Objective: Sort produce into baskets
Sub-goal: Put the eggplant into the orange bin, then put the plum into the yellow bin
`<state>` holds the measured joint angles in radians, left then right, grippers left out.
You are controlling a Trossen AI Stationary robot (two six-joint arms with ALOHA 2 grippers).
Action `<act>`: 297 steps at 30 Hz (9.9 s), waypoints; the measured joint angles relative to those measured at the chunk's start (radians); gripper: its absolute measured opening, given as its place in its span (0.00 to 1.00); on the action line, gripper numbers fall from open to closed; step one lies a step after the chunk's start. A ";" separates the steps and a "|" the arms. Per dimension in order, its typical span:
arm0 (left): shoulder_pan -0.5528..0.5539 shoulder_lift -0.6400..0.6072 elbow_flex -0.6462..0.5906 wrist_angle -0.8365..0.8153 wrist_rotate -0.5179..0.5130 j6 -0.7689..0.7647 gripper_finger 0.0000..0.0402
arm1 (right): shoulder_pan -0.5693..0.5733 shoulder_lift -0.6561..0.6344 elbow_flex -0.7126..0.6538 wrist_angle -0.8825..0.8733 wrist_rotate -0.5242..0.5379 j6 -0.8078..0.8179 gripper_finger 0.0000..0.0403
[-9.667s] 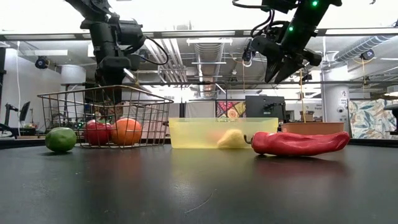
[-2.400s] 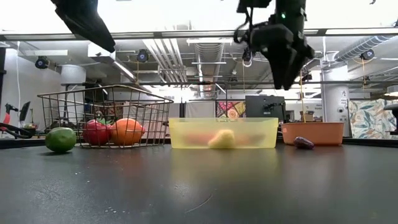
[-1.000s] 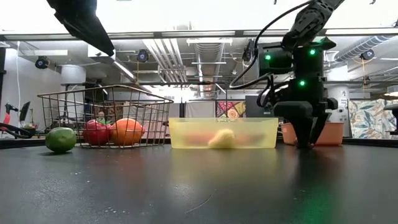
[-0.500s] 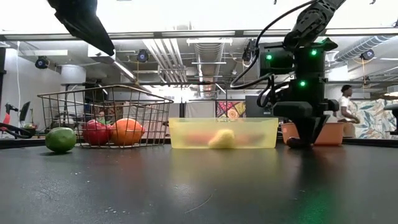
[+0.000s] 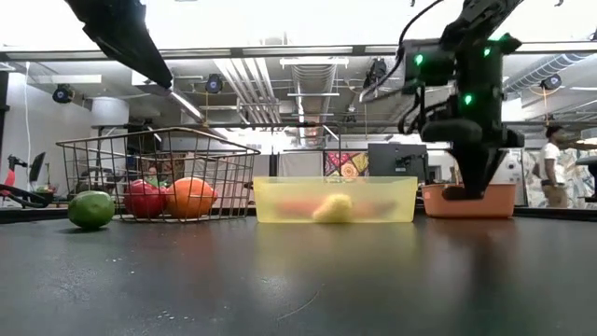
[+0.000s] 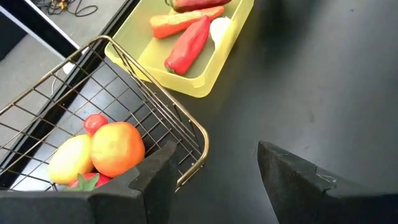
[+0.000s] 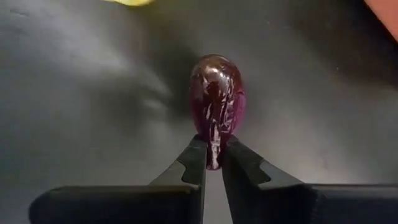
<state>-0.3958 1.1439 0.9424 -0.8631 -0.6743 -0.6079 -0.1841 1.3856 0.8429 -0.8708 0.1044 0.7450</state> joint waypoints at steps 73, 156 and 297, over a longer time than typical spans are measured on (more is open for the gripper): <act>0.000 0.000 -0.026 0.089 0.119 -0.077 0.50 | -0.459 -0.048 0.161 -0.057 0.185 -0.225 0.39; -0.459 0.600 0.333 -0.096 0.510 -0.302 0.87 | -0.160 -0.154 0.161 0.100 0.154 -0.285 0.40; -0.156 0.195 0.011 0.617 -0.202 0.544 0.77 | 0.302 0.234 0.332 1.130 -0.096 -0.289 0.61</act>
<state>-0.5514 1.3384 0.9531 -0.2459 -0.8761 -0.0634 0.1179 1.6195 1.1744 0.2591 0.0085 0.4557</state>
